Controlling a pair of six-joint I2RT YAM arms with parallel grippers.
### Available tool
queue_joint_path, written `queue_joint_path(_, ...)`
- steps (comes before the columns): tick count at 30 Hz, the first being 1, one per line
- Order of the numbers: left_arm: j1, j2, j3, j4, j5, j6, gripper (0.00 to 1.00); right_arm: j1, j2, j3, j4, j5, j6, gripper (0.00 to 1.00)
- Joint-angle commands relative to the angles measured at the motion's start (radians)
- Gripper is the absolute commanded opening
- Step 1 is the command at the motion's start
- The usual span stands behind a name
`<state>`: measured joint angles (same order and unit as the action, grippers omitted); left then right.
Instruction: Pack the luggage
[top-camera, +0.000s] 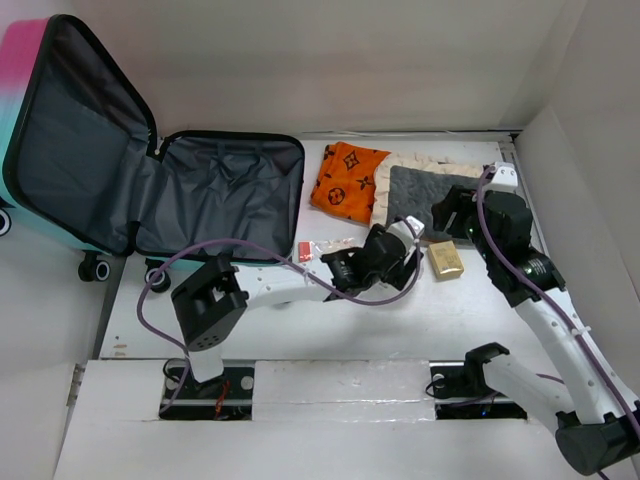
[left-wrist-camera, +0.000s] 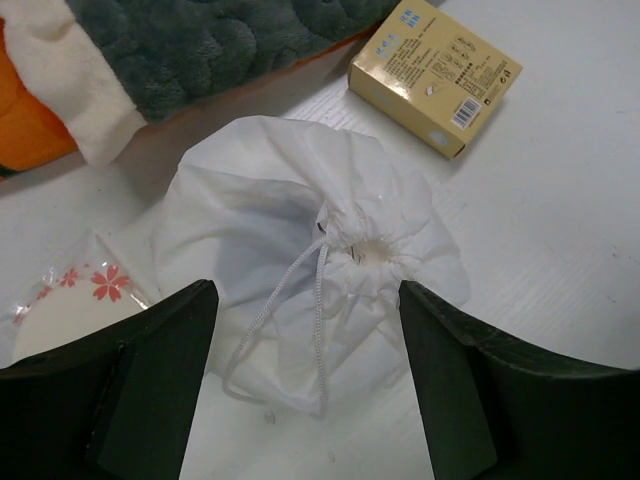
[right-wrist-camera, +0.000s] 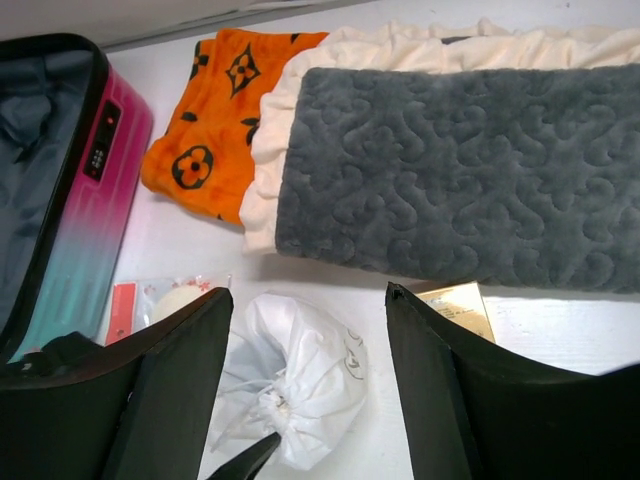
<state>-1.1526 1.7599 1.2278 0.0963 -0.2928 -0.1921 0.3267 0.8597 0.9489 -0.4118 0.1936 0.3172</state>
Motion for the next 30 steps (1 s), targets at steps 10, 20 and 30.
queue_joint_path(10, -0.002, 0.095, 0.073, -0.003, 0.084, 0.06, 0.41, -0.005, -0.01, -0.019, 0.071, -0.075, -0.006, 0.69)
queue_joint_path(20, -0.002, -0.081, 0.026, 0.06, 0.026, 0.029, 0.0, 0.005, -0.028, -0.019, 0.08, -0.075, -0.006, 0.69)
queue_joint_path(30, 0.233, -0.393, 0.045, 0.168, 0.075, -0.046, 0.0, 0.015, -0.037, 0.043, 0.068, -0.075, -0.006, 0.69)
